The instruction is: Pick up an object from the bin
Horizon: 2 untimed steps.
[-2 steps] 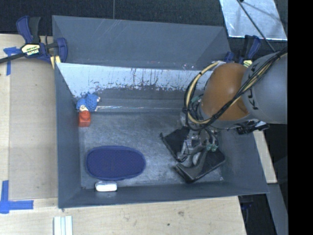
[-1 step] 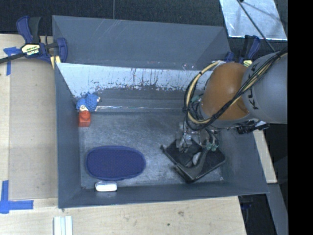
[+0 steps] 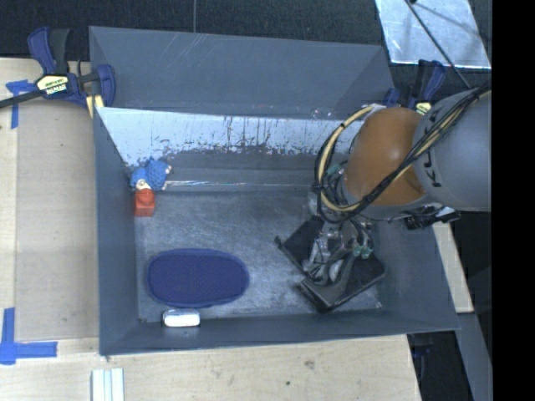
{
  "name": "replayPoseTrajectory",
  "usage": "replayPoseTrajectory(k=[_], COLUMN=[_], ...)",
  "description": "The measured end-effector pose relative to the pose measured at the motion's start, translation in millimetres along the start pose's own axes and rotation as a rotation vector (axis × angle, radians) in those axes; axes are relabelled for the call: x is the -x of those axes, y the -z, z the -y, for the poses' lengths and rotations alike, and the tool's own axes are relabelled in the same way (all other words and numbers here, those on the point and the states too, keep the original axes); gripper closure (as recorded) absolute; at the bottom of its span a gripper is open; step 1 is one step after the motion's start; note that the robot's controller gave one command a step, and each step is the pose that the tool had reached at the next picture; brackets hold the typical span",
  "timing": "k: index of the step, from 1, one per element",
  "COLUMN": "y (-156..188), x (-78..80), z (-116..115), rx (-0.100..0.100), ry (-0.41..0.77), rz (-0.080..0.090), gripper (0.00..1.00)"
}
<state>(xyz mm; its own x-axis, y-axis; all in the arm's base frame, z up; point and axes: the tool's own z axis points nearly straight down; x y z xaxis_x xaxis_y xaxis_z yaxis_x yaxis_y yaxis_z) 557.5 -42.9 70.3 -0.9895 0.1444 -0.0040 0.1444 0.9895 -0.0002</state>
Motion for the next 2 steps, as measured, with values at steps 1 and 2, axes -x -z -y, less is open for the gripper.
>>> replayPoseTrajectory(k=[1, 2], y=[1, 152], x=[1.1, 22.5], z=[0, 4], rx=[0.0, 0.0], ry=[0.0, 0.07], rz=[0.003, 0.009], gripper=[1.0, 1.0])
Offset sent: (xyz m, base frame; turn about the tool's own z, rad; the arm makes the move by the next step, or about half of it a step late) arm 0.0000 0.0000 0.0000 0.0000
